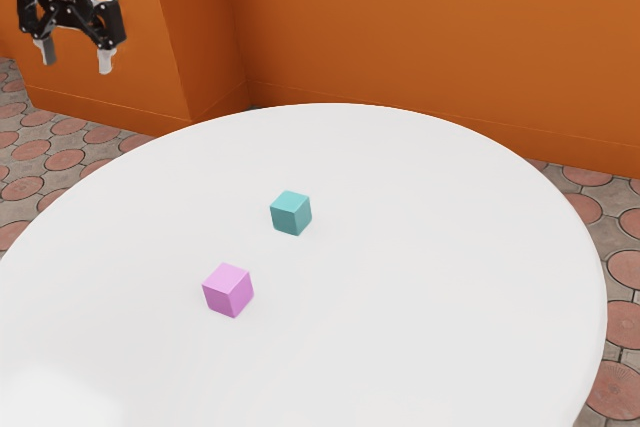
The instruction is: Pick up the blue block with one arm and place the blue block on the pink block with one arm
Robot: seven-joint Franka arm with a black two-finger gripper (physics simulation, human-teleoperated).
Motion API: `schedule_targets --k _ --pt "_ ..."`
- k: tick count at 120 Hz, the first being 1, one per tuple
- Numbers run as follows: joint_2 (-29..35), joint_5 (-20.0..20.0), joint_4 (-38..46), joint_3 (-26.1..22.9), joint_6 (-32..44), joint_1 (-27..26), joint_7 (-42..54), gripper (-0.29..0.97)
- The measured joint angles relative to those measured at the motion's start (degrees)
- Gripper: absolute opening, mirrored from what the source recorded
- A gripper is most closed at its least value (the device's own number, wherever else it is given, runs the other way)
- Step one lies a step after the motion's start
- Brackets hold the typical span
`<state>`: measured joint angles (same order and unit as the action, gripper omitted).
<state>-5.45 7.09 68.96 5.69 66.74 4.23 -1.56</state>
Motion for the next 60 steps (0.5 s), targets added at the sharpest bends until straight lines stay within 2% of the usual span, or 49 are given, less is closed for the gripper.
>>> schedule_targets --k 22,43,60 --pt "-0.34 -0.38 1.07 -0.18 1.26 -0.51 -0.12 0.68" --pt "-0.24 0.97 14.13 0.0 6.62 -1.99 -1.24 0.68" --pt "-1.48 2.19 17.59 0.02 11.85 -2.92 -3.2 0.68"
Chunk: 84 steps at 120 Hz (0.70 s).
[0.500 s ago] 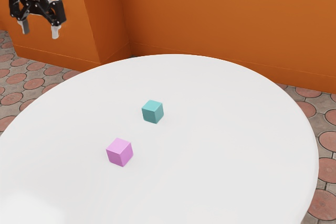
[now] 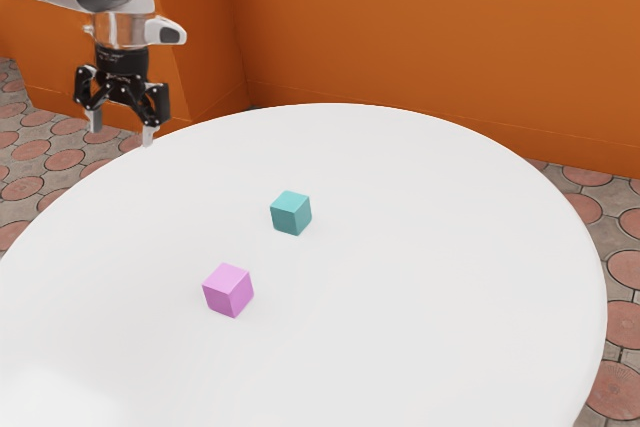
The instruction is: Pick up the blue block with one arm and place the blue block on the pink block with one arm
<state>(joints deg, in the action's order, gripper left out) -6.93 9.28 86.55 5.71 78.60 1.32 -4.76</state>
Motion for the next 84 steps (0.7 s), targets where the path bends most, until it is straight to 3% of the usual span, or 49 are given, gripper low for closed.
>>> schedule_targets --k 43,84 --pt "-12.39 1.61 0.33 -0.2 15.02 -0.64 -1.51 0.68" --pt "-21.5 1.26 -5.58 -2.43 21.44 -0.81 -2.08 0.68"
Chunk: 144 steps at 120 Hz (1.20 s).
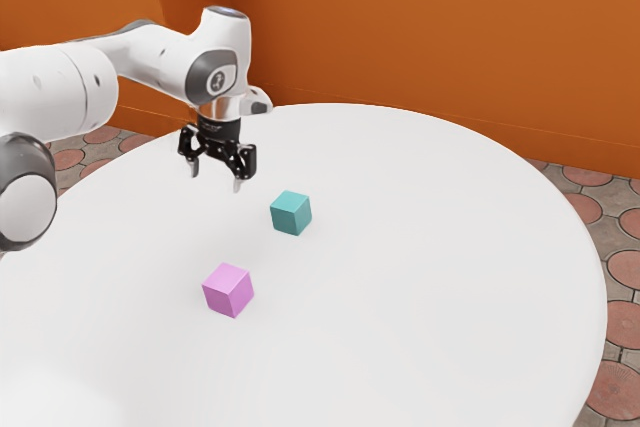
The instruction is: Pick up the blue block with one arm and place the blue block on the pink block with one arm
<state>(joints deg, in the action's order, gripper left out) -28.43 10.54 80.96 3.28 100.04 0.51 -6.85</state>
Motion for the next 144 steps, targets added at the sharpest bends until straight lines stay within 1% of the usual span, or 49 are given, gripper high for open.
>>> schedule_targets --k 11,28,47,72,90,113,144 --pt "-4.35 -0.05 -4.24 -0.64 0.77 -0.06 -0.15 0.68" --pt "-7.37 -0.09 -7.06 -2.02 1.73 -0.07 -0.4 0.68" --pt "-11.2 -0.11 -10.93 -2.29 2.75 -0.06 -0.59 0.68" --pt "-17.35 -0.13 -17.24 -4.56 4.16 0.23 -0.78 0.68" --pt "-20.17 -0.16 -18.69 -6.02 6.63 0.51 -0.86 0.68" --pt "-24.92 -0.23 -23.99 -7.12 9.24 0.56 -0.92 0.68" --pt "-28.84 -0.57 -25.42 -8.79 11.87 1.76 -1.09 0.68"
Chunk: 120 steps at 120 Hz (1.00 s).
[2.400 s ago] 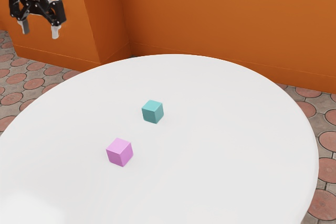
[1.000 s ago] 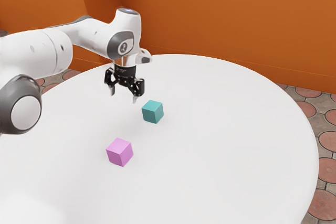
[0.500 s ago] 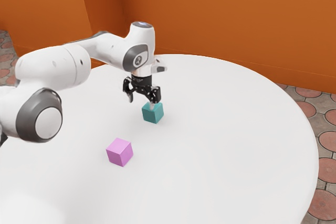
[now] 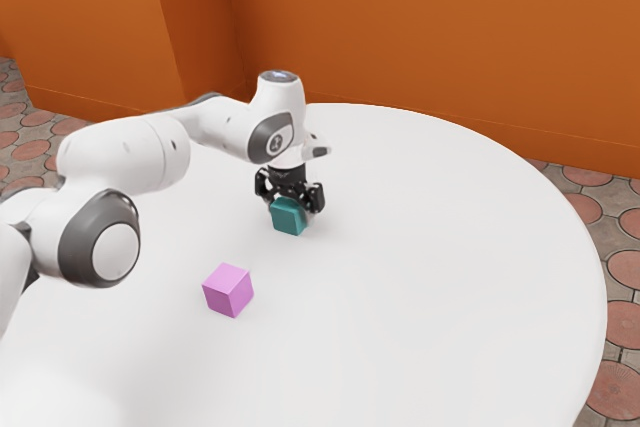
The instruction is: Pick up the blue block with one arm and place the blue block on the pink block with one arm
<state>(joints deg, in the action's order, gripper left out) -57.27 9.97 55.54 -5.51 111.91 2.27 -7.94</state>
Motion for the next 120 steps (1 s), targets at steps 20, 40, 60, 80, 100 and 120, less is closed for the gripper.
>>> schedule_targets --k 20,40,60,80,100,120 --pt "-0.94 -0.03 -0.08 -0.41 1.14 0.71 -0.2 0.61" --pt "-1.13 0.0 -0.14 -0.55 1.76 0.96 -0.4 0.52" --pt "-1.13 0.1 -0.14 -0.59 2.04 0.9 -0.58 0.52" --pt "-0.4 0.1 0.43 -0.41 1.78 0.31 -0.7 0.48" --pt "1.1 0.16 1.12 -0.23 0.3 0.06 -0.75 0.41" --pt "5.69 -0.17 4.97 -0.16 -1.66 0.19 -0.73 0.41"
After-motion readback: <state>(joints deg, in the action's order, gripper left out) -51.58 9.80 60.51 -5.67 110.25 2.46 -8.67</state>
